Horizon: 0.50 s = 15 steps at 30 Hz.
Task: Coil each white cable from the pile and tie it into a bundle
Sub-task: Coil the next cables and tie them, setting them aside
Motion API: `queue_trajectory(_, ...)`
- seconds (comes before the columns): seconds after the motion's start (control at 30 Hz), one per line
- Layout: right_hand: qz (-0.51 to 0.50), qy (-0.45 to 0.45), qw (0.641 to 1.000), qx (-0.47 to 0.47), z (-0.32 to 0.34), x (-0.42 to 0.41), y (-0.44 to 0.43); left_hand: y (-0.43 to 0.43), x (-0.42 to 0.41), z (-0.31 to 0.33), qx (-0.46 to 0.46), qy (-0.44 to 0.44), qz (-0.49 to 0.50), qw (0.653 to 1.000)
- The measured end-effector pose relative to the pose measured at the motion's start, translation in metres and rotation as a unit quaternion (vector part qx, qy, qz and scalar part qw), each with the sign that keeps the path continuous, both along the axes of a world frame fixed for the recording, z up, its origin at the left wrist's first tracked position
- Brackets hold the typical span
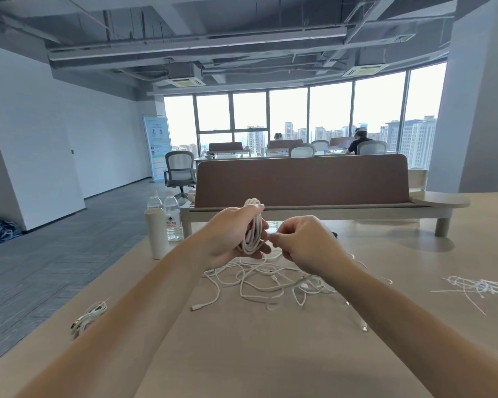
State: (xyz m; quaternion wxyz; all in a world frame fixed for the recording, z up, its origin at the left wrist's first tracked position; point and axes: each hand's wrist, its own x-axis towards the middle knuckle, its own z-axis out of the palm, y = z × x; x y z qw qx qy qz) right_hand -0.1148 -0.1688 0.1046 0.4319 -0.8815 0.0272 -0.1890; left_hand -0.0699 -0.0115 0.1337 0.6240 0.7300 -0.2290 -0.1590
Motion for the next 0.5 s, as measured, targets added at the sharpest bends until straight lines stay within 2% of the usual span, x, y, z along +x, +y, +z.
queue_trajectory(0.1,-0.046,-0.032,0.996,-0.065,-0.004,0.0,0.006,-0.004,-0.002,-0.001,0.022,-0.025,0.013,0.999)
queue_trajectory(0.33,-0.056,-0.035,0.991,-0.116,-0.001,-0.002,0.009,-0.006,-0.004,-0.003,0.103,-0.06,0.019,0.993)
queue_trajectory(0.43,0.025,0.001,0.995,-0.093,0.008,-0.006,0.004,-0.002,-0.002,-0.001,0.084,-0.055,0.025,0.995)
queue_trajectory(0.5,0.098,0.059,0.993,-0.021,0.014,-0.01,-0.002,0.002,0.002,0.001,0.05,-0.046,0.034,0.997)
